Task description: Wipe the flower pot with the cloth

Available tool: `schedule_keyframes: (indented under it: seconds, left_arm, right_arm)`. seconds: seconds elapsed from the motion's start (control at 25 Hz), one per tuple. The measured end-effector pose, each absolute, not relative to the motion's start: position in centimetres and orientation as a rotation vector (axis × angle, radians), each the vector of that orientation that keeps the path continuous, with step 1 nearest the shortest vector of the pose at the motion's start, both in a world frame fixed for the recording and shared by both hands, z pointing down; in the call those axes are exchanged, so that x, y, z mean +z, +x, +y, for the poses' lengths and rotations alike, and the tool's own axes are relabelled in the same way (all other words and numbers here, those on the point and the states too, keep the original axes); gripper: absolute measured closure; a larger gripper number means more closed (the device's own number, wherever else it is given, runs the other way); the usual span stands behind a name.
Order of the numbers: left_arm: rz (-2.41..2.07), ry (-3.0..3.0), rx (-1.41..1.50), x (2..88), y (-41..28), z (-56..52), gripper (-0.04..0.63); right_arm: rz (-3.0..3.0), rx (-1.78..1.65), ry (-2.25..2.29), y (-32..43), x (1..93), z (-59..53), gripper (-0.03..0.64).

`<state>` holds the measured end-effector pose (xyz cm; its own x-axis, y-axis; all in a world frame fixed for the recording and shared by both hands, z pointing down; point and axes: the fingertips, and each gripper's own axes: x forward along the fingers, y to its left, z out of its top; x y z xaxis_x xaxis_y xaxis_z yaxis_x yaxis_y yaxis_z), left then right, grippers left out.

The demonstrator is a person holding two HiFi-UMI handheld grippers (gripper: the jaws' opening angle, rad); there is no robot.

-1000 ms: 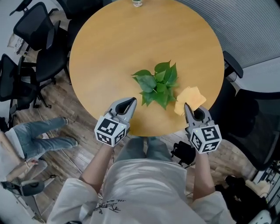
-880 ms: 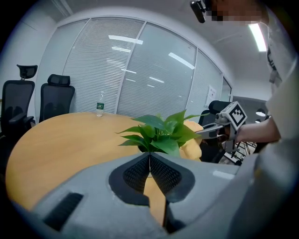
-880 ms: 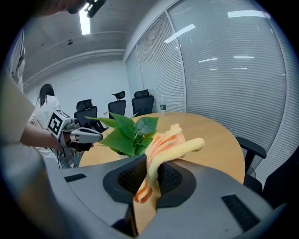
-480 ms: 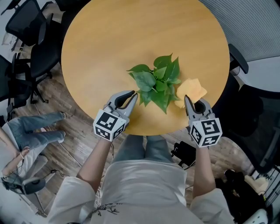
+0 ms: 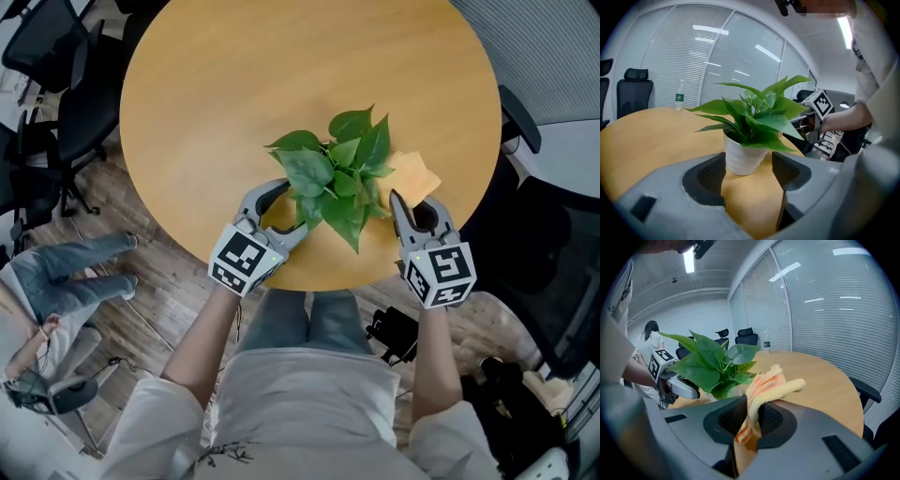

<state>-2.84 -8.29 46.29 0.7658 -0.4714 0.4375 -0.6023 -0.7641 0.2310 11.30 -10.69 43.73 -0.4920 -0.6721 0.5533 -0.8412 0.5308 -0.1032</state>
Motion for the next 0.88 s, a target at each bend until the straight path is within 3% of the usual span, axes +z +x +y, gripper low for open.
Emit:
schedule_keyframes:
  seconds: [0.2,0.88]
  left_arm:
    - [-0.787,2.647,0.513,46.7,-1.8,-8.9,0.265]
    - [-0.781,2.653,0.484,47.0,-1.5,-9.5,0.267]
  right_arm:
    - [-2.334,0.469,1.211,10.9,44.6,-11.7,0.566]
    - [-2.386,0.403,1.128,8.5,45.3,-13.5,0.566]
